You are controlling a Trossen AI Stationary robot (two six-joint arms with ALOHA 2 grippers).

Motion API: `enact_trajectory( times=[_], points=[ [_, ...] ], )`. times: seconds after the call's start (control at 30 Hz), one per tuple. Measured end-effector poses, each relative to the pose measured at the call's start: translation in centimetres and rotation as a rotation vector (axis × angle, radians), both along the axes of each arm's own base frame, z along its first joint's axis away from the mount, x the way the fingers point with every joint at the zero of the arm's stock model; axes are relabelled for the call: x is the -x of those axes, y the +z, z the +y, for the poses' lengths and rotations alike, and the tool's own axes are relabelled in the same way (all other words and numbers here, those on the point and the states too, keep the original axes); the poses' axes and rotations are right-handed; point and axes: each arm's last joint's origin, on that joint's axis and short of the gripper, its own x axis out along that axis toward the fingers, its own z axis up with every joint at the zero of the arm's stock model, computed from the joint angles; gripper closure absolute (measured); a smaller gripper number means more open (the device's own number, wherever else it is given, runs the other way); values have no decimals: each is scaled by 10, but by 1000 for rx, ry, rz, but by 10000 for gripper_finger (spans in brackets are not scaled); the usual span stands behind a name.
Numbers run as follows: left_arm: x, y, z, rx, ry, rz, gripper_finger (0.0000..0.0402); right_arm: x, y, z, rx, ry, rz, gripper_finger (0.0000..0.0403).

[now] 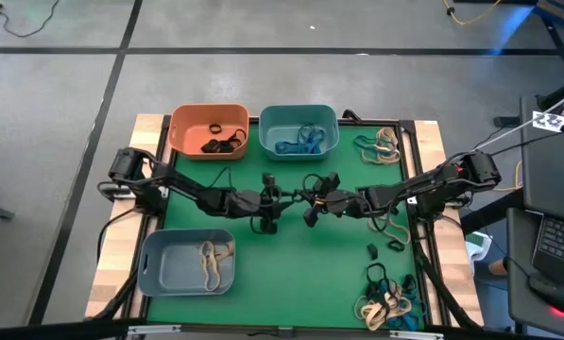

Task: Sort rubber bands into baskets
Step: Put the small black rubber band into the orange bin

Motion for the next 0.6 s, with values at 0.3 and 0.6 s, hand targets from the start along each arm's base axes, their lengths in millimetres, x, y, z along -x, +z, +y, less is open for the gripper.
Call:
enact_trajectory(
  times=[0.3,0.6],
  points=[
    [2,6,1,-40,39,-8,219,-2,2,-10,-11,-26,-22,393],
    [1,8,4,-51,70,-34,204,-4,4,-11,-33,-1,-54,393]
  ],
)
